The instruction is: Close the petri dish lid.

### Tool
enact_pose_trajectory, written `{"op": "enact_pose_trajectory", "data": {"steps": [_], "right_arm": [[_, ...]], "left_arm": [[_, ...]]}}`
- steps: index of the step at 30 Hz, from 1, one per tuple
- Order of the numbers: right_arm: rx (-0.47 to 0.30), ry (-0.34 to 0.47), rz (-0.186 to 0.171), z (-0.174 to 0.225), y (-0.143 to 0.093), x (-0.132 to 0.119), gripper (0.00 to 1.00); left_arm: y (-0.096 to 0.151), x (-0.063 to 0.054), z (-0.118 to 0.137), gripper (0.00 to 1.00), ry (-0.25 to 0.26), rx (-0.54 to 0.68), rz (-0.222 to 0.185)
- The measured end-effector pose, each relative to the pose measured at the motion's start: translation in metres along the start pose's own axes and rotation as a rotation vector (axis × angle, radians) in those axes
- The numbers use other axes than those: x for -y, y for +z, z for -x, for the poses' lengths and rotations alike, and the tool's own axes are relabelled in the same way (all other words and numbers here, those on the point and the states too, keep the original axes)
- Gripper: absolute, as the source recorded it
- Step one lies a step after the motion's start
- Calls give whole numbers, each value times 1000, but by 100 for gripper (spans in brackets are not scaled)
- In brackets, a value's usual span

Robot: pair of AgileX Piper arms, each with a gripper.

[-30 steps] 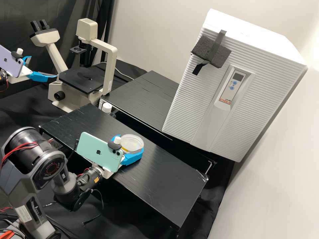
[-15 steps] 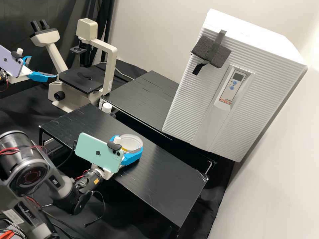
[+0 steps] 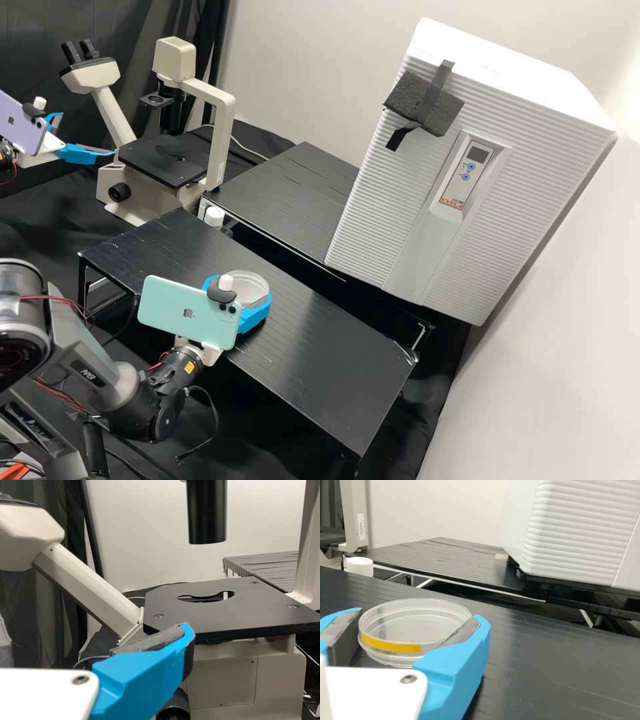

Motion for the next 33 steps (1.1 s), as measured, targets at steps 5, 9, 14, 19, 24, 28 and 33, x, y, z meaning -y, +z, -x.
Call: {"op": "enact_pose_trajectory", "data": {"steps": [5,9,14,19,24,28,33], "right_arm": [[0,1,-14,-1,1,0,100],[0,1,-14,-1,1,0,100],[-4,14,-1,0,0,-2,100],[-25,59,3,6,-8,-9,100],[-72,108,11,12,-21,-15,100],[-139,179,-29,11,-35,-19,100],[-208,203,-143,4,-47,-15,100]], "left_arm": [[0,0,0,100,0,0,0],[0,0,0,100,0,0,0],[0,0,0,100,0,0,0],[0,0,0,100,0,0,0],[0,0,0,100,0,0,0],[0,0,0,100,0,0,0],[0,0,0,100,0,0,0]]}}
